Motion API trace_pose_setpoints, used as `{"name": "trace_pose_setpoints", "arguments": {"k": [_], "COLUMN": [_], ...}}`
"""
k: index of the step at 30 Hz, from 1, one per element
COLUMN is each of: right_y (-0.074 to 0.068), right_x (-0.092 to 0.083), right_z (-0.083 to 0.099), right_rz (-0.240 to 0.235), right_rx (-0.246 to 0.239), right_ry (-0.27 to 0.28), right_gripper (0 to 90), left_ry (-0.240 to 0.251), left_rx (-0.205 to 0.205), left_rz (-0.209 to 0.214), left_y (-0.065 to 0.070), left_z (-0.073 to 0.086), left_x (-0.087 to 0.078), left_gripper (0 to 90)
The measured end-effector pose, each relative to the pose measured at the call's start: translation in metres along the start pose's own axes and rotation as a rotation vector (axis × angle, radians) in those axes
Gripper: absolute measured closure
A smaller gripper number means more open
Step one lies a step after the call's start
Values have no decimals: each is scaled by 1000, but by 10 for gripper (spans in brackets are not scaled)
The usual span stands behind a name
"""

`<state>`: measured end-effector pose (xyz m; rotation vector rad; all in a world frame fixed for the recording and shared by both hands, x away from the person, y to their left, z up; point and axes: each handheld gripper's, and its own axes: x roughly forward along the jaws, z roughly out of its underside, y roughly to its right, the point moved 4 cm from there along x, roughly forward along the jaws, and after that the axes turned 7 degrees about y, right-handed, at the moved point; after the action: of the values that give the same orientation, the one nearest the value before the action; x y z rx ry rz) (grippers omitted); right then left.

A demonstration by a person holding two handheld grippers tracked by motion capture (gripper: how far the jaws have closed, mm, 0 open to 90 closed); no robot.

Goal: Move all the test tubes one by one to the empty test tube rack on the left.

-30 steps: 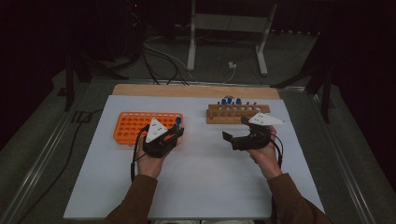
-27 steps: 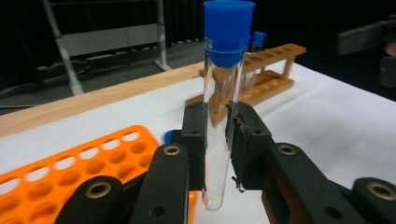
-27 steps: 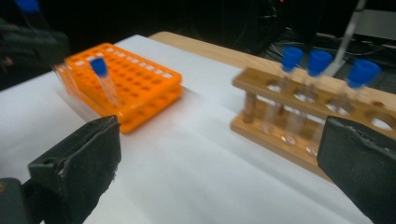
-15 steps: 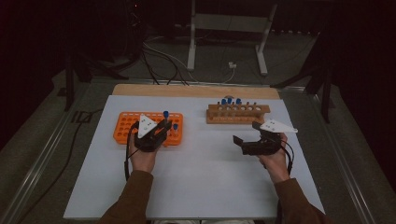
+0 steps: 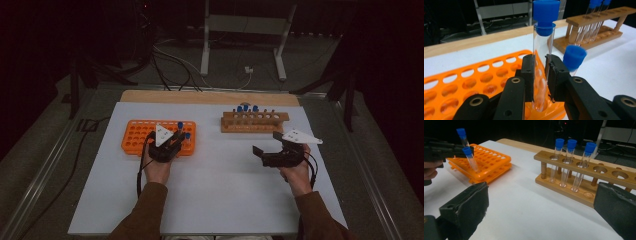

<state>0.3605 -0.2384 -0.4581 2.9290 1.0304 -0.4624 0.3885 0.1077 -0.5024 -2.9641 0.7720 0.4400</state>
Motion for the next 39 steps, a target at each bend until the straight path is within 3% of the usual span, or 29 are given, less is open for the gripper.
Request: {"name": "trace_pose_setpoints", "arguments": {"k": [21, 34, 39], "right_y": [-1, -2, 0], "right_x": [1, 2, 2], "right_z": [2, 3, 3], "right_rz": [-10, -13, -10], "right_rx": [-8, -8, -6], "right_ry": [-5, -10, -11], "right_gripper": [2, 2, 2], "left_ry": [-81, -90, -100], "left_rx": [47, 20, -7], "left_rz": [5, 15, 21], "left_y": [3, 2, 1], "left_z": [21, 22, 21], "left_x": [6, 4, 1], "left_gripper": [779, 774, 681]}}
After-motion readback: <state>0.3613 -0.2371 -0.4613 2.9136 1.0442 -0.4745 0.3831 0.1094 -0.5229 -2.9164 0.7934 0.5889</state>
